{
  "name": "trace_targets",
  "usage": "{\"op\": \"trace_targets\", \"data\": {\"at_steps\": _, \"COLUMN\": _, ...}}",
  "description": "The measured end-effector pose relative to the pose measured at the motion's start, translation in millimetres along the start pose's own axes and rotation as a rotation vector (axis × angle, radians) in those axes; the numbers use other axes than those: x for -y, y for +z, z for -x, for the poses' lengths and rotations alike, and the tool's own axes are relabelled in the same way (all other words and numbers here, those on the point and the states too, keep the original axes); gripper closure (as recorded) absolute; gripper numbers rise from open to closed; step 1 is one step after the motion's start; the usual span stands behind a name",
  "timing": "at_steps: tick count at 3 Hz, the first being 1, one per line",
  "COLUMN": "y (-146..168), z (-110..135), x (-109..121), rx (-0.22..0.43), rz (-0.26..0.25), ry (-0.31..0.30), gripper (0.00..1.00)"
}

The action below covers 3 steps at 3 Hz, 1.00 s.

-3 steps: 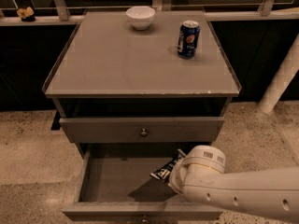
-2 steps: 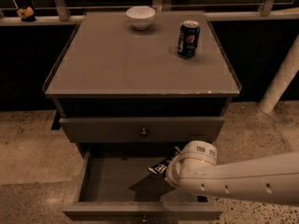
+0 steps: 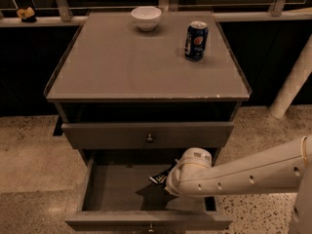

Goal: Place blue chip bag into middle drawer

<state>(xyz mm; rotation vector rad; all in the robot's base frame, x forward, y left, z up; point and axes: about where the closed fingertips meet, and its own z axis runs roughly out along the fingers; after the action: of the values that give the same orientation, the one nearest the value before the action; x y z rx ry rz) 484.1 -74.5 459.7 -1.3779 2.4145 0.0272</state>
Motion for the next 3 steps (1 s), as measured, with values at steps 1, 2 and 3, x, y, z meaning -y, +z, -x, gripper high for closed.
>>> {"op": "trace_targets", "data": {"at_steps": 1, "y": 26.8, "z": -0.5, "x": -14.6, "rx": -0.006, "rz": 0.038, "ry": 0.002, "gripper": 1.00}}
{"op": "trace_targets", "data": {"at_steps": 2, "y": 51.9, "z": 3.0, "x": -26.3, "rx": -0.011, "rz": 0.062, "ry": 0.001, "gripper": 1.00}}
{"op": "trace_targets", "data": {"at_steps": 3, "y": 77.4, "z": 8.7, "x": -31.7, "rx": -0.025, "rz": 0.071, "ry": -0.001, "gripper": 1.00}}
